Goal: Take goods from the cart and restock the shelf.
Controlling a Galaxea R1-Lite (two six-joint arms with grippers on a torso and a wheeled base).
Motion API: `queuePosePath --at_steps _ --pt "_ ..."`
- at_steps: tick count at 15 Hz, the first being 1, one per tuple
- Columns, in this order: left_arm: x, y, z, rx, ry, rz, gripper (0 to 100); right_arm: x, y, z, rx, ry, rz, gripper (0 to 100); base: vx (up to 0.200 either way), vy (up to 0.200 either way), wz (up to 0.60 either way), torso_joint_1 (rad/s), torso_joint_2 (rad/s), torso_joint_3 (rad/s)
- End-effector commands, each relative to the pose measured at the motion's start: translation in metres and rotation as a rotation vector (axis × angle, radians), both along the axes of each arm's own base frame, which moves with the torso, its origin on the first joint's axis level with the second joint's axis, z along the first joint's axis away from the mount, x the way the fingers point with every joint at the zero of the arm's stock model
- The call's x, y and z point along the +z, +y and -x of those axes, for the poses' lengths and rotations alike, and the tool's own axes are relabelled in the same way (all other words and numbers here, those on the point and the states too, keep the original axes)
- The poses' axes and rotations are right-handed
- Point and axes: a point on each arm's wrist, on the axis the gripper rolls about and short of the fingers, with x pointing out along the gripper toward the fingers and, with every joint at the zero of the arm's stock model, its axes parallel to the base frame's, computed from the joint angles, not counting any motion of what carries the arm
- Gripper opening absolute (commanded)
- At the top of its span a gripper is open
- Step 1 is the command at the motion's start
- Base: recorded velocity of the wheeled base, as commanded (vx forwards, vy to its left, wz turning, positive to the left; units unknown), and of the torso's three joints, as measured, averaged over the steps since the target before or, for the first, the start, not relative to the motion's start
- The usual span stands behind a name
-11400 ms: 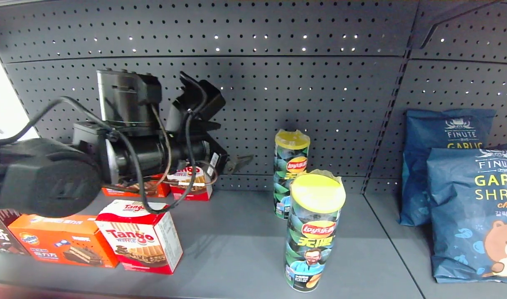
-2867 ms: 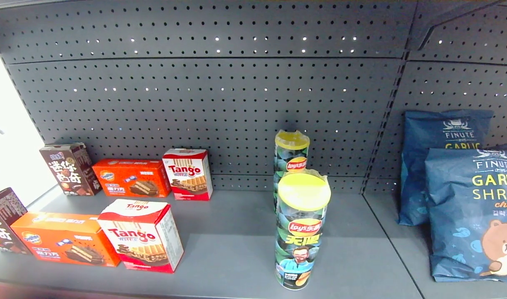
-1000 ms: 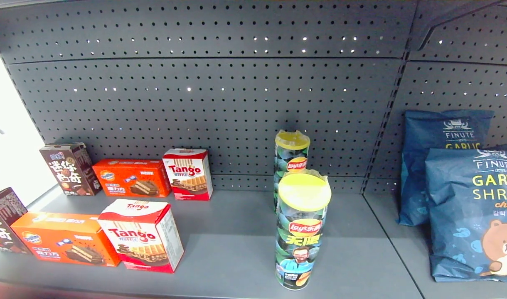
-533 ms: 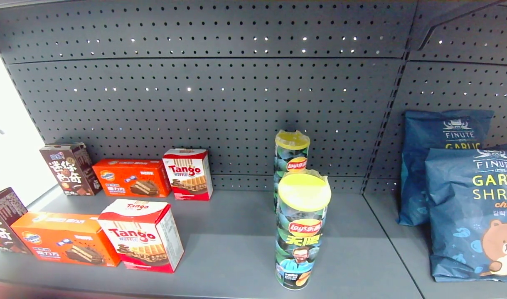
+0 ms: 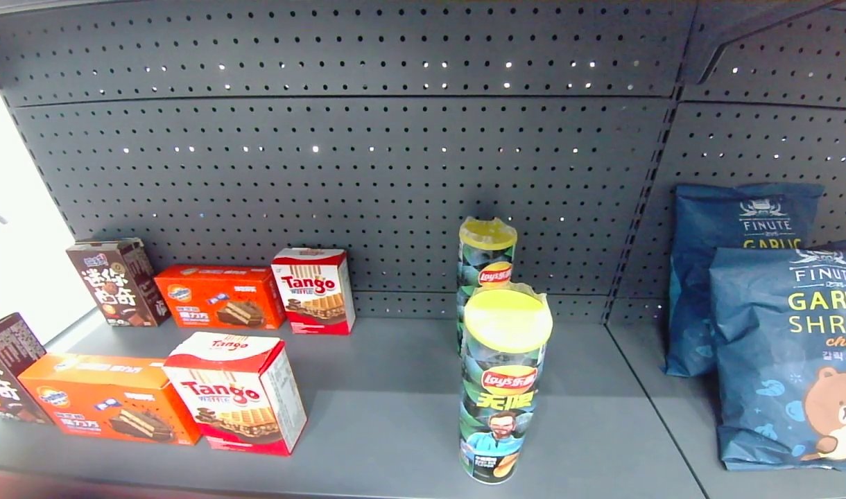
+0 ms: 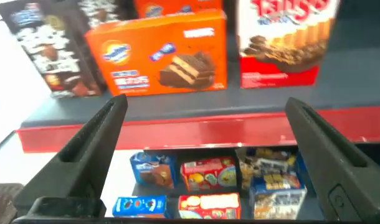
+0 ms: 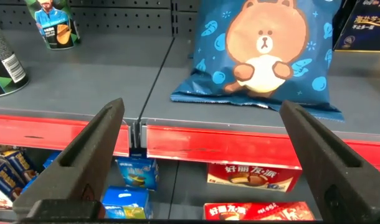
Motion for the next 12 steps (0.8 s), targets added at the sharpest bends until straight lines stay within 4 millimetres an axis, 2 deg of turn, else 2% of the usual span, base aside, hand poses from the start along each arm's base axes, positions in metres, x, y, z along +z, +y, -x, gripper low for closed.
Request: queuePosePath --at_steps 1,2,5,6,7,9,10,12 --pt "-0.0009 -0.0004 0.0031 0.018 -0.038 0.002 100 0.0000 0.0000 0.0000 0.001 0.000 0.000 100 0.000 0.000 0.00 0.000 0.00 0.000" --pt "-0.0001 -0.0017 0.0031 -0.037 -0.043 -0.082 100 0.0000 0.0000 0.0000 0.001 0.000 0.000 100 0.000 0.000 0.00 0.000 0.00 0.000" --pt "-0.0004 -0.0089 0.0043 -0.364 -0.051 -0.086 100 0.0000 0.0000 0.0000 0.001 0.000 0.000 100 0.000 0.000 0.00 0.000 0.00 0.000" --pt "-0.0006 -0.0091 0.0044 -0.376 -0.044 -0.048 100 0.0000 0.0000 0.0000 0.001 0.000 0.000 100 0.000 0.000 0.00 0.000 0.00 0.000" --pt "-0.0005 -0.0082 0.0041 -0.338 -0.033 0.044 100 0.0000 0.0000 0.0000 0.001 0.000 0.000 100 0.000 0.000 0.00 0.000 0.00 0.000" --pt "-0.0003 -0.0059 0.0035 -0.233 -0.036 0.116 100 0.0000 0.0000 0.0000 0.001 0.000 0.000 100 0.000 0.000 0.00 0.000 0.00 0.000" --pt "-0.0003 -0.0046 0.0033 -0.173 -0.040 0.112 100 0.0000 0.0000 0.0000 0.001 0.000 0.000 100 0.000 0.000 0.00 0.000 0.00 0.000" --pt "-0.0005 -0.0051 0.0033 -0.198 -0.038 0.095 100 0.0000 0.0000 0.0000 0.001 0.000 0.000 100 0.000 0.000 0.00 0.000 0.00 0.000"
